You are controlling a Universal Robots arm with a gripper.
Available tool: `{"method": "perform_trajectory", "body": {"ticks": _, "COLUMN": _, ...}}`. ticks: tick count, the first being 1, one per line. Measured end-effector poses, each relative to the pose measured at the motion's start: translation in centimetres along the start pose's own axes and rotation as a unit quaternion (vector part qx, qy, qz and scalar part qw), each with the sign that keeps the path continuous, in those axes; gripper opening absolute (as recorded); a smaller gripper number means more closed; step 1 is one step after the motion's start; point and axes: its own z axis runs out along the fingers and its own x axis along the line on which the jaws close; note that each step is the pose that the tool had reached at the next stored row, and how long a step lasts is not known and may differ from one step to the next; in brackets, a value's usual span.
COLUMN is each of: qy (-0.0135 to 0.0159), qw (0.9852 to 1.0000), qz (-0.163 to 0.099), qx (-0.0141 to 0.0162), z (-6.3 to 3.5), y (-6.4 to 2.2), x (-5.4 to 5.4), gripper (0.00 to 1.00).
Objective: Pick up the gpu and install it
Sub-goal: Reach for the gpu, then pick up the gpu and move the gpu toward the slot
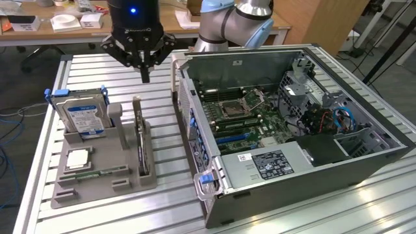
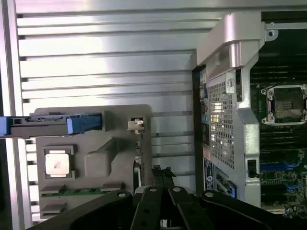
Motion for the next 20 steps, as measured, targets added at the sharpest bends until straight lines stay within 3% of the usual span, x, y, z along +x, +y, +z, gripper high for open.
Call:
{"method": "perform_trajectory", "body": {"ticks": 1, "qy": -0.0001, "qw": 1.0, "qz": 0.0, "qx": 0.0, "z": -0.01, "y": -0.05, "x": 0.59, "gripper": 0.11}}
{"method": "perform_trajectory", "body": {"ticks": 12, "qy": -0.0001, "qw": 1.0, "qz": 0.0, "qx": 0.0, "z": -0.01, "y": -0.05, "x": 0.59, "gripper": 0.11}}
{"method": "perform_trajectory", "body": {"ticks": 13, "qy": 0.0, "qw": 1.0, "qz": 0.0, "qx": 0.0, "z": -0.01, "y": -0.05, "x": 0.59, "gripper": 0.19}}
{"method": "perform_trajectory", "body": {"ticks": 14, "qy": 0.0, "qw": 1.0, "qz": 0.0, "qx": 0.0, "z": -0.01, "y": -0.05, "x": 0.59, "gripper": 0.99}}
{"method": "perform_trajectory", "body": {"ticks": 20, "qy": 0.0, "qw": 1.0, "qz": 0.0, "qx": 0.0, "z": -0.01, "y": -0.05, "x": 0.59, "gripper": 0.99}}
